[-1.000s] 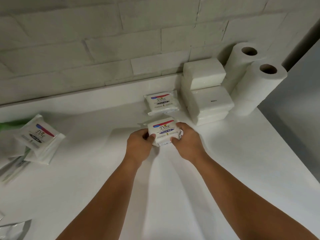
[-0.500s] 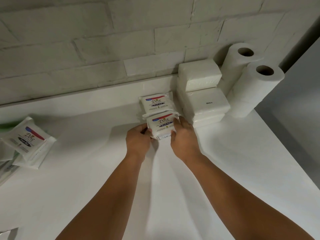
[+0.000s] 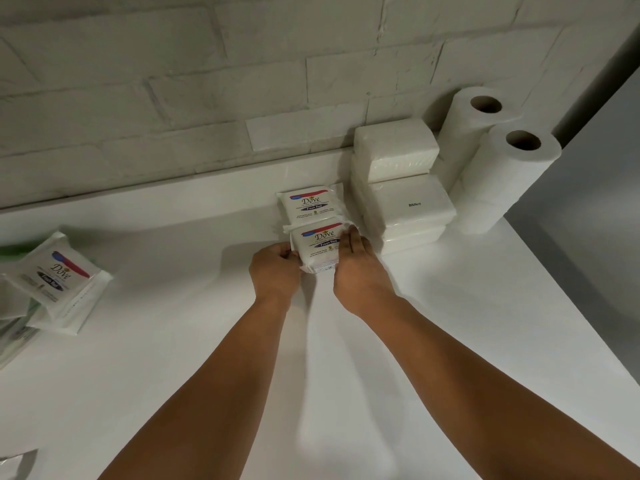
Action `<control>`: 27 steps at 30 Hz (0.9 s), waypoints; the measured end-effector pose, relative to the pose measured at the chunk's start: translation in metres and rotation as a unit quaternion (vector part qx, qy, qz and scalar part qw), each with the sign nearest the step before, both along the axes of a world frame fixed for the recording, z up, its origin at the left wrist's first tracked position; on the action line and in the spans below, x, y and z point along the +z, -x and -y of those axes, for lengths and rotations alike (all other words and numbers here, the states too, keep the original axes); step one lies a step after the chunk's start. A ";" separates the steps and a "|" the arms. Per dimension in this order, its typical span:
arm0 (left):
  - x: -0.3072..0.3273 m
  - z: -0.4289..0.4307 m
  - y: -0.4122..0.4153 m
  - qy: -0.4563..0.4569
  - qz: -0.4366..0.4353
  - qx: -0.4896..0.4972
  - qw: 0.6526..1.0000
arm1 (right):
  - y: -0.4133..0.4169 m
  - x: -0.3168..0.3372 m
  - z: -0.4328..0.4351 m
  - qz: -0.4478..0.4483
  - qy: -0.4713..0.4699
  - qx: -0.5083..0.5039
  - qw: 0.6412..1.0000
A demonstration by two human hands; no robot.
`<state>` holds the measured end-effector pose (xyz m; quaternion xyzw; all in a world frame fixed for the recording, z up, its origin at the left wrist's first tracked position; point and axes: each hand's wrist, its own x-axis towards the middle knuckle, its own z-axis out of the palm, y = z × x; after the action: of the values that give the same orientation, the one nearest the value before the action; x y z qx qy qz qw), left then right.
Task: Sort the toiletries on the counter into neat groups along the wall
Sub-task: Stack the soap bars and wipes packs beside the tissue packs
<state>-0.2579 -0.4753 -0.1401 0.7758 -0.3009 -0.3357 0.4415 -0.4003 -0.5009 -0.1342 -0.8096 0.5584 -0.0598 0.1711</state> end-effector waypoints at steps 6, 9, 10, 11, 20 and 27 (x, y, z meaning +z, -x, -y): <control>0.009 -0.011 -0.008 -0.010 0.051 -0.039 0.998 | -0.005 0.008 -0.015 0.026 0.052 0.020 0.998; 0.025 -0.026 -0.016 0.005 0.092 -0.052 0.994 | -0.011 0.013 -0.029 0.061 0.086 0.035 0.994; 0.030 -0.032 -0.018 0.012 0.100 -0.052 0.994 | -0.013 0.015 -0.033 0.074 0.097 0.039 0.992; 0.037 -0.041 -0.021 0.023 0.114 -0.053 0.992 | -0.016 0.019 -0.039 0.087 0.107 0.043 0.989; 0.072 -0.161 -0.072 0.087 0.256 -0.122 0.955 | -0.064 0.053 -0.127 0.179 0.142 0.082 0.970; 0.080 -0.260 -0.141 0.076 0.264 -0.131 0.952 | -0.125 0.062 -0.219 0.171 0.092 0.119 0.974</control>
<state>-0.1166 -0.2156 -0.0599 0.7548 -0.5305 -0.1497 0.3556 -0.2751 -0.2817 -0.0723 -0.8601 0.4128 -0.2279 0.1945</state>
